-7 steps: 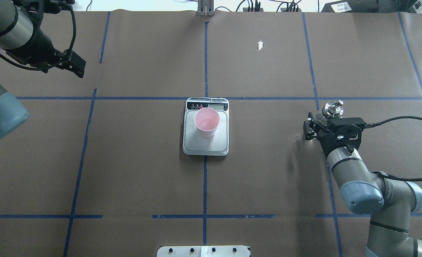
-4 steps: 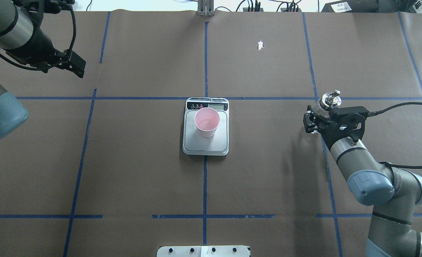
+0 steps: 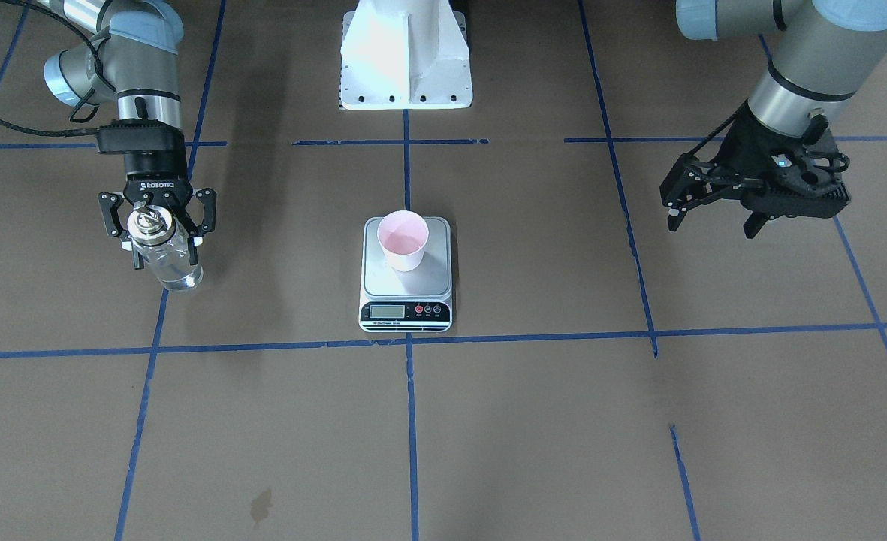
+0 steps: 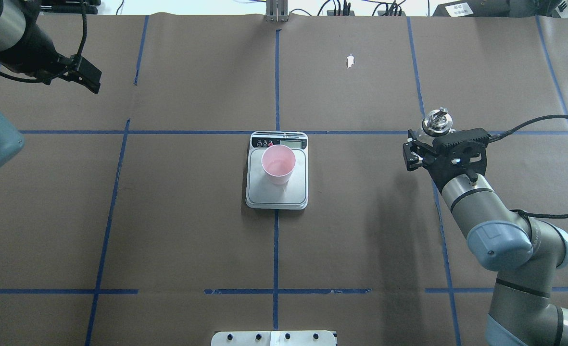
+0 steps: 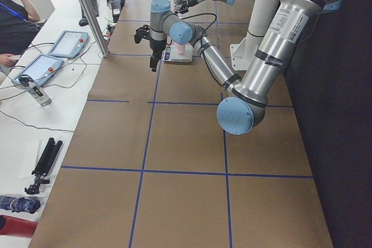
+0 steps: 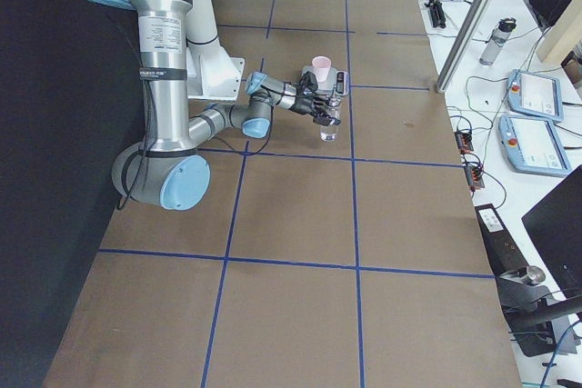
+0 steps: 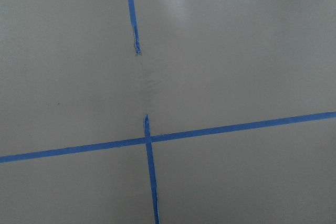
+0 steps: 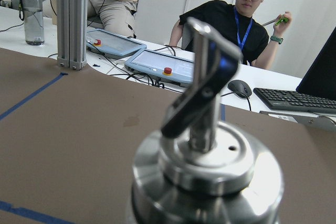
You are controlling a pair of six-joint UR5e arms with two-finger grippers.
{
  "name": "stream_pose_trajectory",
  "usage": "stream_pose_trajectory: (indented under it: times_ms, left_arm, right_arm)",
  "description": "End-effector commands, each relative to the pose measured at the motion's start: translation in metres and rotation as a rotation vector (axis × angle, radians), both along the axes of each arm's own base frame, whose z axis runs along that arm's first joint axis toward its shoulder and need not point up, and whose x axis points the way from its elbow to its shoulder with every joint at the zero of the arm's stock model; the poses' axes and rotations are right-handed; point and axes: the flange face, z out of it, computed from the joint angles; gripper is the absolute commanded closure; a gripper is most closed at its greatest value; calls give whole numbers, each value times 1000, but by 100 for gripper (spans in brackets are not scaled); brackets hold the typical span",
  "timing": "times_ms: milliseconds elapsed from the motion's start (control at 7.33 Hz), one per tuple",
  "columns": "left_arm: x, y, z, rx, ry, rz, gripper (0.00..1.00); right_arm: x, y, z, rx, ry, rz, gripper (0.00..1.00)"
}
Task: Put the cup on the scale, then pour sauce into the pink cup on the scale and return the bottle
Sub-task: 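Lift the bottle with the right gripper while the left arm withdraws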
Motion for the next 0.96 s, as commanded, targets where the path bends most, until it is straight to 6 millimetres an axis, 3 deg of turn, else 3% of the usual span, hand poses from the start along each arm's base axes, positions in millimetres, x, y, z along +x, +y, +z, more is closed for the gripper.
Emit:
stream_pose_trajectory:
  times_ms: [0, 409, 682, 819]
  left_arm:
    - [-30, -8, 19, 75, -48, 56, 0]
    - [-72, -7, 71, 143, -125, 154, 0]
    - [-78, -2, 91, 166, -152, 213, 0]
    - [-86, 0, 101, 174, -165, 223, 0]
  right_arm:
    - [-10, -7, -30, 25, 65, 15, 100]
    - [-44, -4, -72, 59, 227, 94, 100]
    - [-69, 10, -90, 89, 327, 111, 100]
    - [-85, 16, -108, 109, 359, 112, 100]
